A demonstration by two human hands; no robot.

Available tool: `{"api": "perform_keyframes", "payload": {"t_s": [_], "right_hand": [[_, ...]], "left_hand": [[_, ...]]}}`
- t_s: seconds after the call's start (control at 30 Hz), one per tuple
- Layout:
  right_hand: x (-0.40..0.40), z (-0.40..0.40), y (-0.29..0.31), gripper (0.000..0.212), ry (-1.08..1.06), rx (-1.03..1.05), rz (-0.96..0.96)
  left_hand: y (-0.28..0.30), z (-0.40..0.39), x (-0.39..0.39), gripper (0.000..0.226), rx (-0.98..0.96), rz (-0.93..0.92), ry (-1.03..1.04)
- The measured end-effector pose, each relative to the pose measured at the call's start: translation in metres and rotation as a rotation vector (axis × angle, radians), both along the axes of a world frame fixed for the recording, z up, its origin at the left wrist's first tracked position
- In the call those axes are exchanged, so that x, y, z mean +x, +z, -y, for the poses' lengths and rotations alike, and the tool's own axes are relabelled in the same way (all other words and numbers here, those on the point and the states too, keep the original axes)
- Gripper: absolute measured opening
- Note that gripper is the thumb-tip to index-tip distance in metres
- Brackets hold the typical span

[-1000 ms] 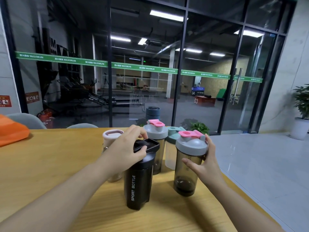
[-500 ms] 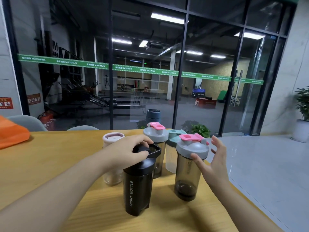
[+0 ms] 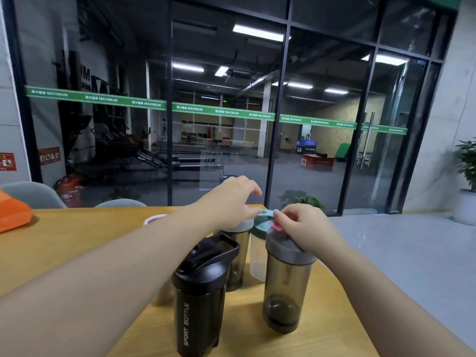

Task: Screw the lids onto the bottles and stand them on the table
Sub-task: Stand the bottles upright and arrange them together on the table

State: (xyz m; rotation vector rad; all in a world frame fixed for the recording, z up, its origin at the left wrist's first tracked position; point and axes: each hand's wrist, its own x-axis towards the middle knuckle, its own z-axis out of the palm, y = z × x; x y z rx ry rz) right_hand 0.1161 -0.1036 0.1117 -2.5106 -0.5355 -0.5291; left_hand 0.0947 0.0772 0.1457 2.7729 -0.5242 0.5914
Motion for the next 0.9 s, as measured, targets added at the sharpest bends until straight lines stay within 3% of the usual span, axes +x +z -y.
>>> {"api": "perform_keyframes", "payload": {"t_s": [0.1,0.27,0.5,0.63,0.9], "right_hand": [[0.004,-0.001,0.006,0.034,0.002,-0.039,-0.092],[0.01,0.0,0.009,0.032,0.045,0.064,-0.192],[0.015,0.001,0.001,0.025,0.076,0.146,-0.21],[0.019,0.003,-0.001,0.028,0.088,0.142,-0.204],[0.019,0.004,-0.002,0.032,0.102,0.156,-0.195]], "left_hand": [[0.008,0.011,0.026,0.043,0.053,-0.067,0.03],[0.014,0.027,0.062,0.045,0.217,-0.256,0.075],[0.005,0.048,0.084,0.05,0.403,-0.338,0.205],[0.0,0.053,0.09,0.022,0.439,-0.349,0.203],[-0.003,0.047,0.094,0.038,0.325,-0.317,0.152]]}}
